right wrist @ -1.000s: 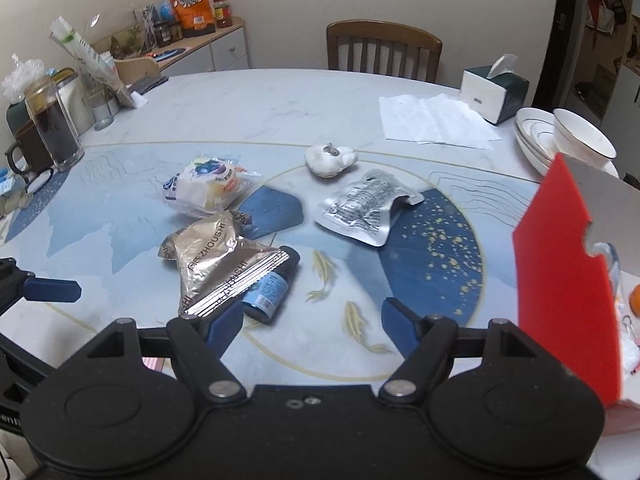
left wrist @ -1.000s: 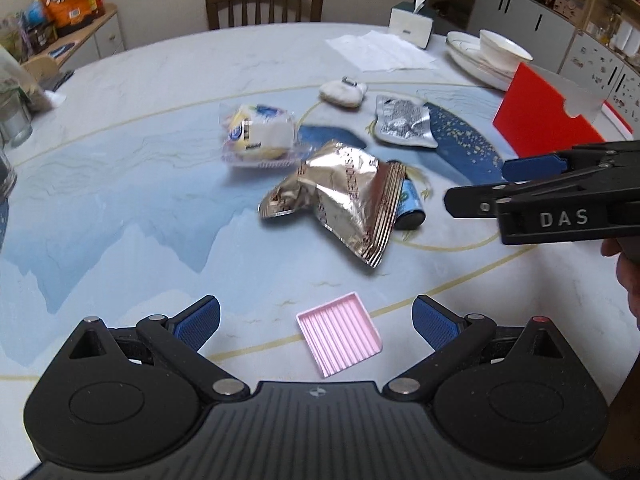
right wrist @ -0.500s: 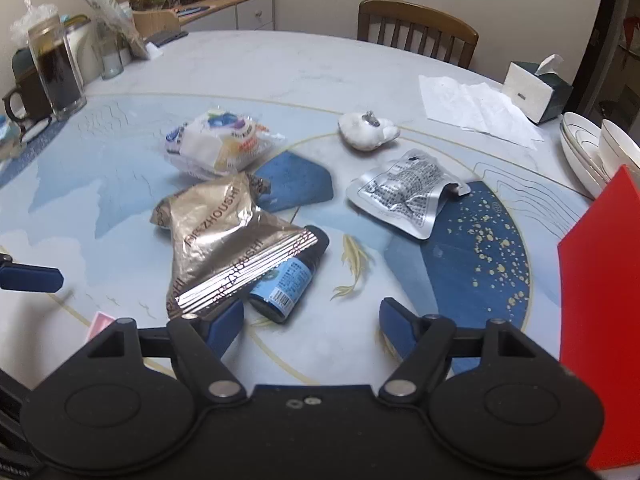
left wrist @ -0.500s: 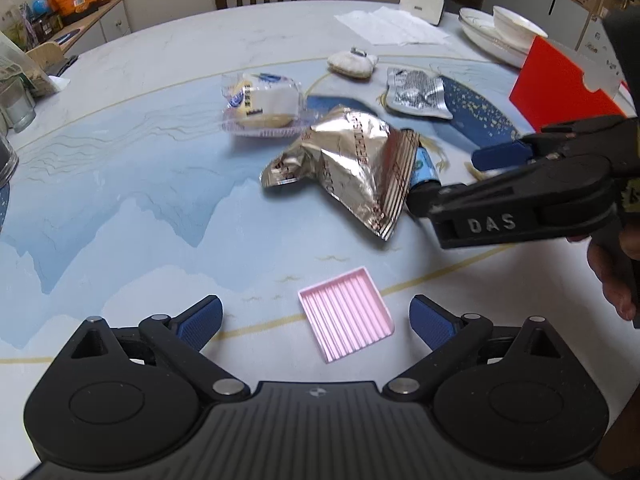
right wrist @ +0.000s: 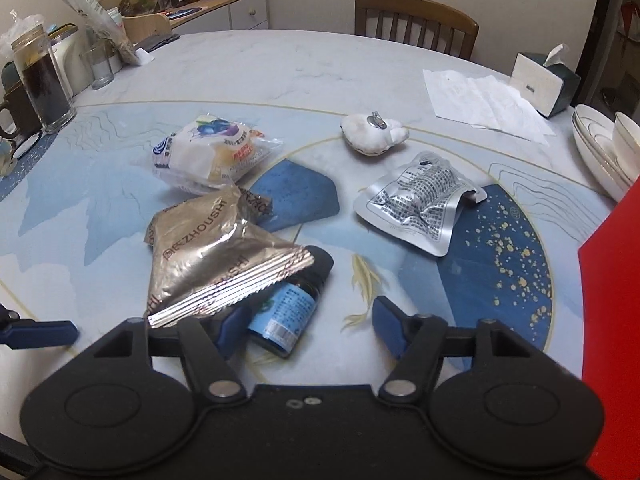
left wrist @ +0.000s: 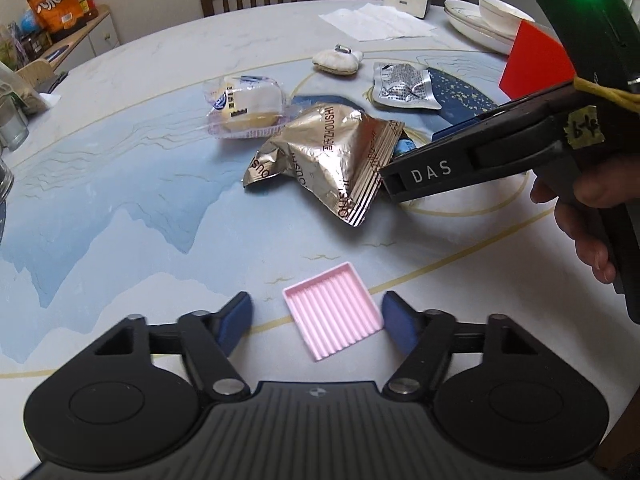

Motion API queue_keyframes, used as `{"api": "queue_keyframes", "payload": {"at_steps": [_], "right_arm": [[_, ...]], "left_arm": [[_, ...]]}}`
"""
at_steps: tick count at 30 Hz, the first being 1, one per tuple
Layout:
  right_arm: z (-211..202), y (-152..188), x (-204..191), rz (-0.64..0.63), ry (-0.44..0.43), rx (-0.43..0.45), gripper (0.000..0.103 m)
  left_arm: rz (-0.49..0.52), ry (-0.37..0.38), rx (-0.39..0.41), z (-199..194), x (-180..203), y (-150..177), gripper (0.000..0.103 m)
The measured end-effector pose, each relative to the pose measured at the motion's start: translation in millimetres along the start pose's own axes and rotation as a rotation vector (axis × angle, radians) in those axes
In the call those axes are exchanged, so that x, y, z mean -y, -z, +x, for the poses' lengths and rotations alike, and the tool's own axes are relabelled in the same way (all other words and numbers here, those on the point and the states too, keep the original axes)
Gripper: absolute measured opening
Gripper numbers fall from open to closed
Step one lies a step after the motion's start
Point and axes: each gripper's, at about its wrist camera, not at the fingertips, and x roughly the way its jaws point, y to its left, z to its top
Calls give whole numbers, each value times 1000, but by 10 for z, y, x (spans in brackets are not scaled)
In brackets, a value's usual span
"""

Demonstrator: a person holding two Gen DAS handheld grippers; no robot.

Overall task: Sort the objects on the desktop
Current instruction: 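Grasp the pink soap dish with the left tool while the right tool grasps the blue dropper bottle, then carry the pink soap dish and blue bottle with both tools into the red box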

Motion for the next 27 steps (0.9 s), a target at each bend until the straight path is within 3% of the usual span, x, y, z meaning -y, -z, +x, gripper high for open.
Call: {"api": "queue_keyframes", "payload": {"at_steps": [8,16,27], "right_arm": [[-12,-11,89,11,6,4,44],[-94,64,215,35,15,-14,23],[-371,378,406,111,0,-43,23]], "left_arm": [[-4,0,15,-37,-76,6,40],[4,6,7,-8,-79,-52,40],[-6,17,6,6,-63,-66,39]]}}
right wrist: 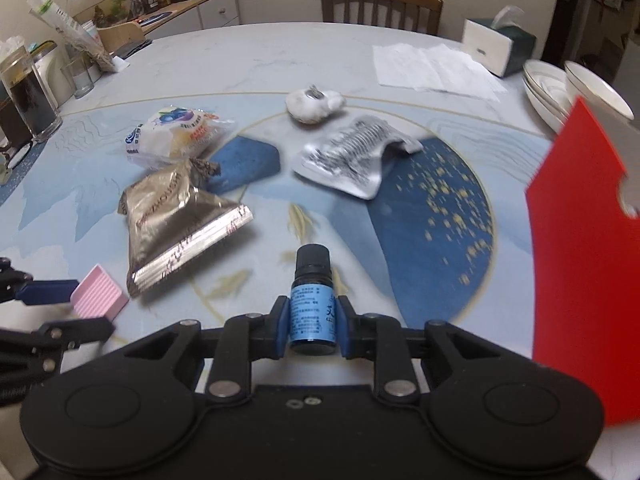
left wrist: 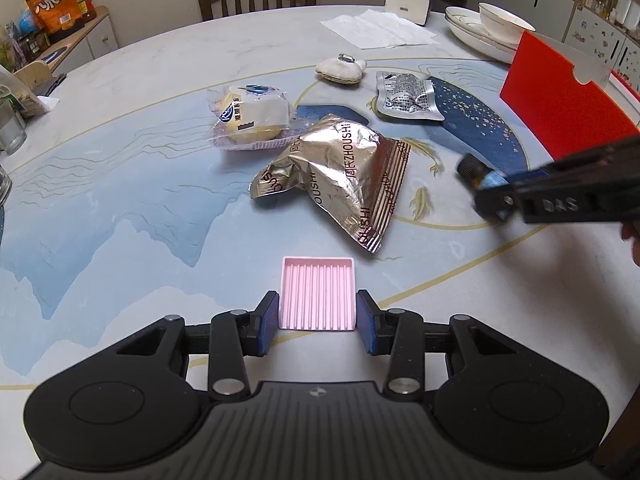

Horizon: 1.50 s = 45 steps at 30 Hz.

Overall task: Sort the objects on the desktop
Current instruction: 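Carry the pink soap dish and blue bottle with both tools into the red box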

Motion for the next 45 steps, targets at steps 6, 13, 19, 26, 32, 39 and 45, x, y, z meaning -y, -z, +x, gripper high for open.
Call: {"api": "queue_keyframes", "payload": {"at_steps": [6,13,19,26,32,39,45], "right_arm": [[-195,168,94,29,-24,-3,23],[-504,246,184,57,-31,32,23],[-804,207,301,74,-15,91,23],[-1123,174,516,94,4,150,23],[-1354,174,753,129,21,190,23],[-1530,195,1112,160,50,222,23],[-1619,238,1477,188,75,232,23]], "left_arm": [[-16,12,-4,-35,11,13,39],[-7,19,34,-176,78,-34,39],[26,34,92,-332,233,-172,39],[70,71,172,-541,467,-434,39],[119,110,219,-645,786,-646,39],[179,149,246,-643,1256,-854,39],[220,177,261,-578,1671,-1034,39]]}}
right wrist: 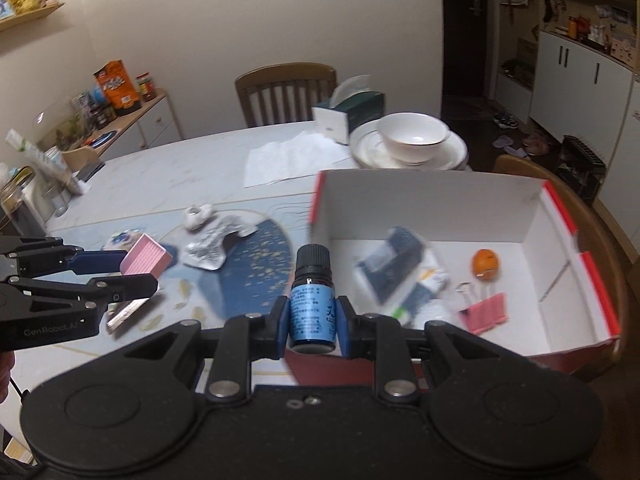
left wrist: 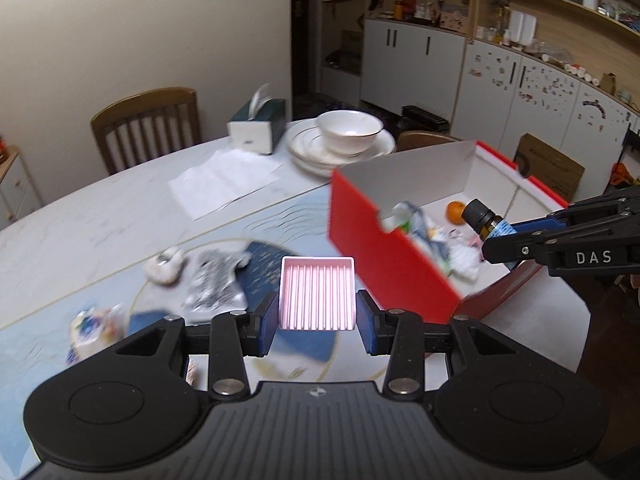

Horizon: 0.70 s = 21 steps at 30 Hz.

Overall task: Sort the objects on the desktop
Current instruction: 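Carry the pink soap dish and blue bottle with both tools into the red box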

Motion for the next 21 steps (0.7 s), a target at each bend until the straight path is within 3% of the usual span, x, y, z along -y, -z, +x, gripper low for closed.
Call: {"api": "queue_keyframes", "payload": {"at_steps": [21], "right_arm": [[-49,-70,1112,35,79,-9,23]], "left_arm": [[96,87,-14,758,1038,-600,39]]}}
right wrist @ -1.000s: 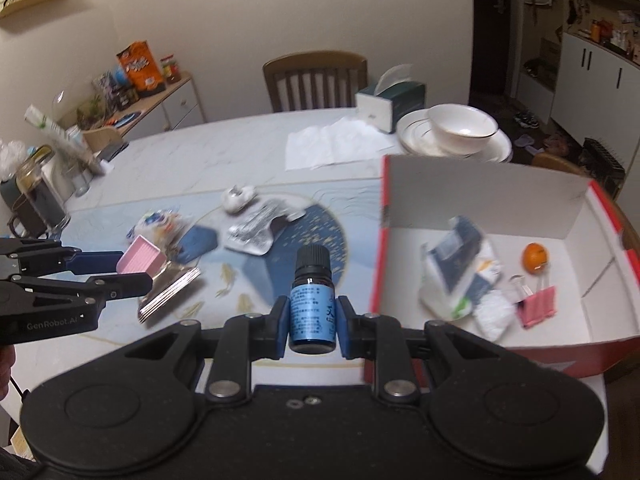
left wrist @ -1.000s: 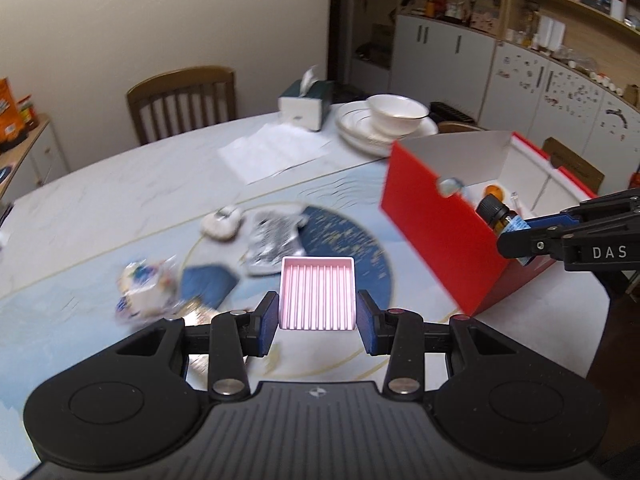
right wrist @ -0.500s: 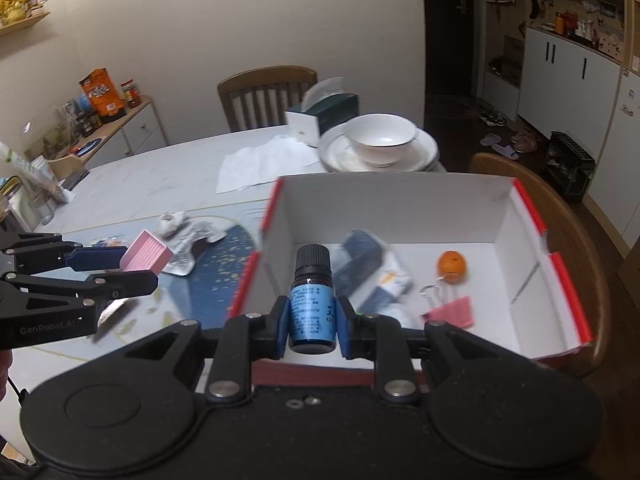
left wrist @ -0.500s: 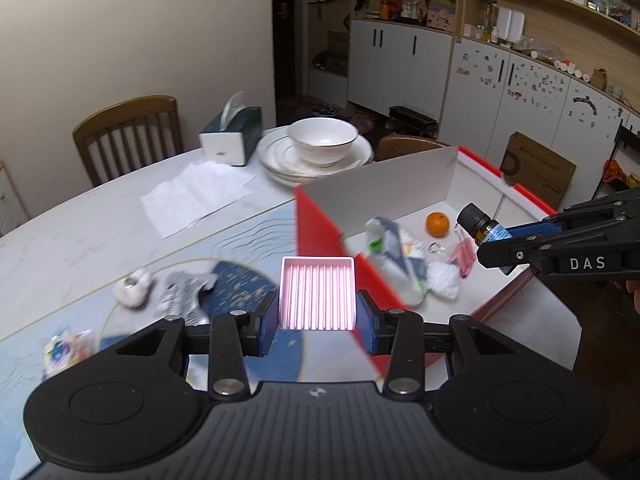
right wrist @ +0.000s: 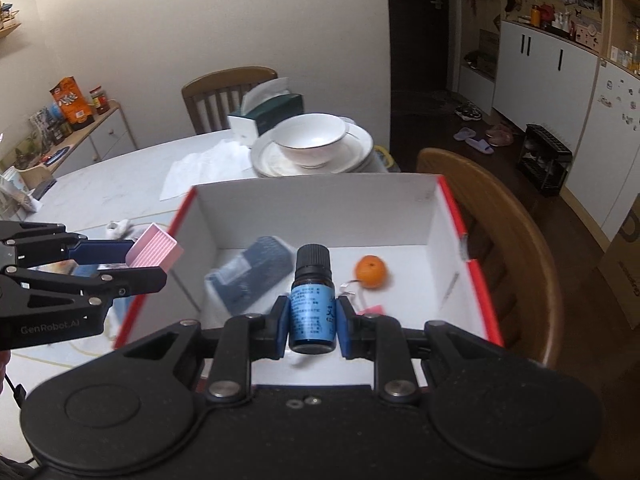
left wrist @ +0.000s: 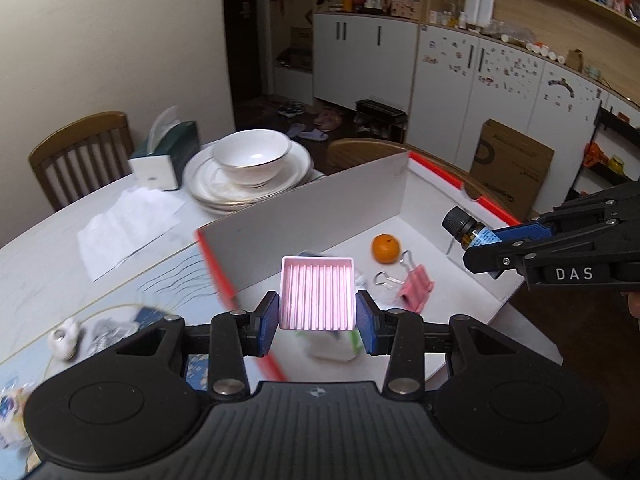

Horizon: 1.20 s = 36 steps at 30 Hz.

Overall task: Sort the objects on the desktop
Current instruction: 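Carry the pink soap dish and blue bottle with both tools into the red box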

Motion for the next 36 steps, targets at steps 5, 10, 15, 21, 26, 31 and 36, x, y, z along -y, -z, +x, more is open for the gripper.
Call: {"api": "queue_keyframes", "payload": {"at_steps": [5,10,15,21,26,31,36], "right_arm": [[80,-13,183,-10,34,-22,23],[198,-39,268,-40,56,-54,23],[386,-58,320,-65,63,-99,23],[561,-40,390,-72,63,-151,23],[667,-34,385,-80,59,-192,23],[771,-44,364,-92,70,-231,22],[927,-37,340,-91,95,-284,22]], "left_arm": [[38,20,-12,202,172,-125,39],[76,33,-44,436,285,-201,39],[93,24,-73,652,302,-286,39],[117,37,-112,923,276,-415,39],[127,54,-142,1160,251,-491,39],[135,55,-170,1342,259,-520,39],[154,60,-200,1499,292,-525,39]]}}
